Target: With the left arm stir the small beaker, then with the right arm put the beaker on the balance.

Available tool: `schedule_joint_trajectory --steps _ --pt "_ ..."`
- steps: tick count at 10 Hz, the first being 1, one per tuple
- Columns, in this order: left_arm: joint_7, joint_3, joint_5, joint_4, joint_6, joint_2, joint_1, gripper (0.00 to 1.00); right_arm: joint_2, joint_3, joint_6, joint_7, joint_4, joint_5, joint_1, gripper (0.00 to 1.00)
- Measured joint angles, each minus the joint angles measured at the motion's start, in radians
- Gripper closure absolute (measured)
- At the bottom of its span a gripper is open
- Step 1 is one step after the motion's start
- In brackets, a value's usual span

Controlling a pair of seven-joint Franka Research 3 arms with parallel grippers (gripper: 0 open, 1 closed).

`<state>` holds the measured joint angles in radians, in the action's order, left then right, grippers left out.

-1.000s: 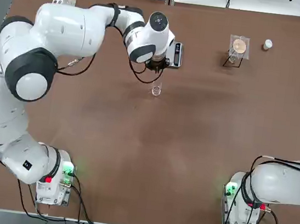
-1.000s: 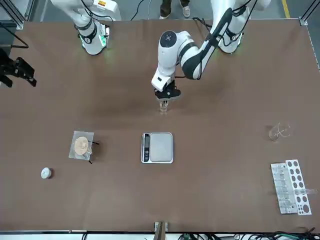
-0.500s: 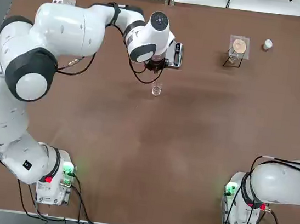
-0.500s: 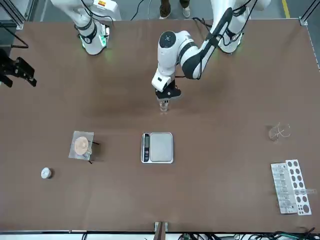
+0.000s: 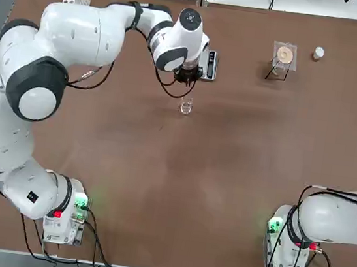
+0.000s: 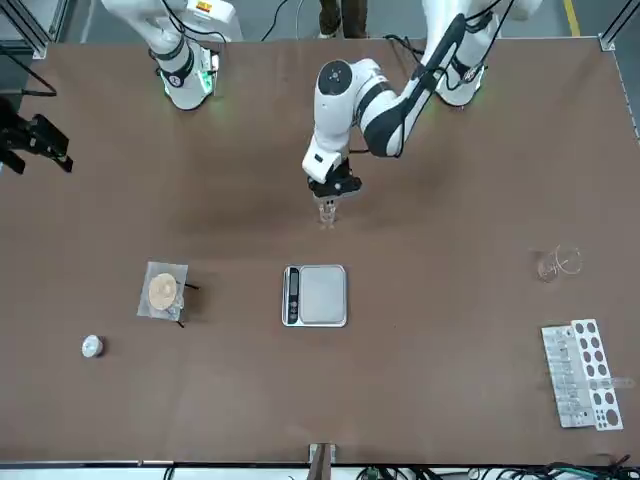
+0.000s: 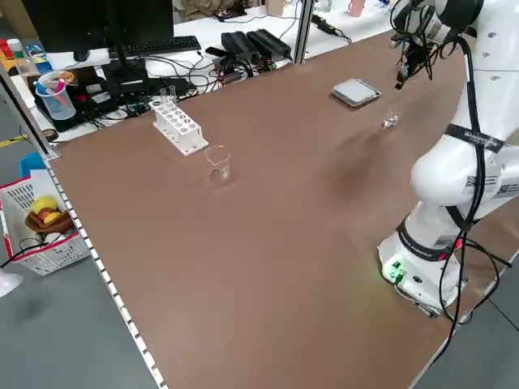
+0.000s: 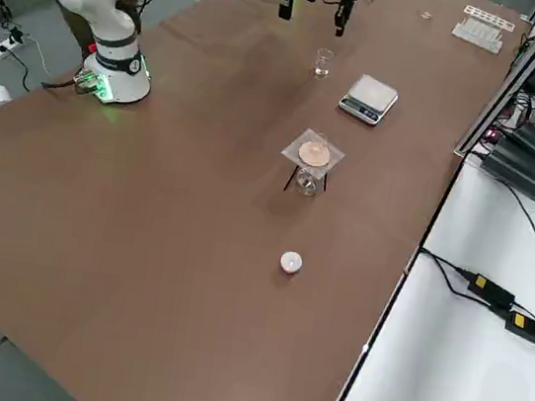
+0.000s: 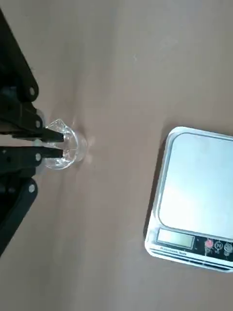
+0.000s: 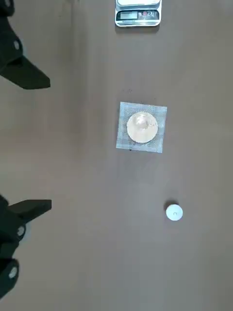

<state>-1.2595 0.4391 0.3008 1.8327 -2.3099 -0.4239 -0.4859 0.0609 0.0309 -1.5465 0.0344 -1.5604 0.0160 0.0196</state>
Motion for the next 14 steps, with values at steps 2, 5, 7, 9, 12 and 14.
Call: schedule_joint_trajectory --steps 2,5,7,9,12,14 --pt "0.000 -0.002 -0.001 -0.001 0.003 -0.001 0.001 0.92 0.000 0.000 0.001 0.000 0.000 0.000 0.000 0.00" --pt "0.000 -0.004 -0.001 -0.001 0.005 -0.010 0.002 0.92 0.000 0.000 0.001 0.000 0.000 0.000 0.000 0.00" --pt "0.000 -0.004 0.010 -0.001 0.005 -0.019 0.001 0.92 0.000 0.000 0.002 0.000 0.000 0.000 0.000 0.00" --pt "0.001 -0.004 0.024 -0.001 0.005 -0.023 0.001 0.92 0.000 0.000 0.002 0.000 0.000 0.000 0.000 0.00" --pt "0.000 -0.001 0.024 -0.003 0.009 -0.023 -0.001 0.92 0.000 0.000 0.002 0.000 0.000 0.000 0.000 0.00" --pt "-0.018 0.000 0.024 -0.007 0.013 -0.023 -0.001 0.92 0.000 0.000 0.004 0.000 0.000 0.000 0.000 0.00"
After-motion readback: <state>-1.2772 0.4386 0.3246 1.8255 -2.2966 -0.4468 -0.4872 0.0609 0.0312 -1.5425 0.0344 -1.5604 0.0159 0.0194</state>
